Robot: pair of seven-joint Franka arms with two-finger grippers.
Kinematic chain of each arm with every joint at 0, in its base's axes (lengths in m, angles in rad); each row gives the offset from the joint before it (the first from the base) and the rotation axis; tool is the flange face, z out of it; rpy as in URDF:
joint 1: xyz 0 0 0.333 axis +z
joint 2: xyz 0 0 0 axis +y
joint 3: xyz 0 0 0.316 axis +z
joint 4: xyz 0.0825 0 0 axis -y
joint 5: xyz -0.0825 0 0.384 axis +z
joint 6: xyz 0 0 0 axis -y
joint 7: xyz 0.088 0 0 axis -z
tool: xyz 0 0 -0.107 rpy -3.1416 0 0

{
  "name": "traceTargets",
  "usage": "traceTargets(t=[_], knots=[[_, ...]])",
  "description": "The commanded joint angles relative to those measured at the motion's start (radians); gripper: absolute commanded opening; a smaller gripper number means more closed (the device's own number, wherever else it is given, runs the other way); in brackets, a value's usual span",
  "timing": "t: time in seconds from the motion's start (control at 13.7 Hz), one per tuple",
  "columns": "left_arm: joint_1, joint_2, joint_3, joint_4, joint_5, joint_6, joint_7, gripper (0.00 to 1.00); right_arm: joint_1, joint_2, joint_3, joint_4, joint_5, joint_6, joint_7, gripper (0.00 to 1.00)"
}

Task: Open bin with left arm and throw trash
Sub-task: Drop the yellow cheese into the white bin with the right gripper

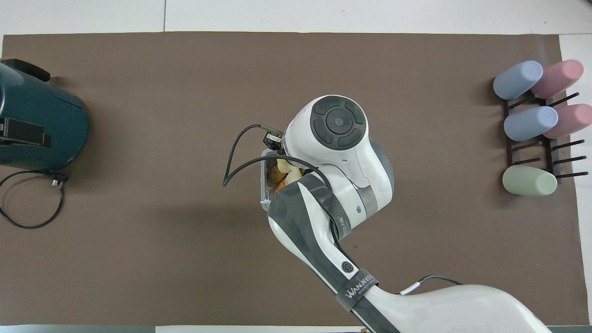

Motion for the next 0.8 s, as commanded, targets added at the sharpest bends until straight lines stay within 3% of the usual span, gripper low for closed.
traceTargets(t=[0.0, 0.73], knots=[[0.03, 0.017, -0.011, 0.035, 0.005, -0.034, 0.044, 1.0, -0.001, -0.019, -0.007, -0.006, 0.008, 0.007, 0.01, 1.0], [0.021, -0.003, -0.012, -0.01, -0.002, -0.024, 0.041, 1.0, 0.005, -0.057, -0.006, -0.038, 0.014, -0.041, 0.033, 1.0]])
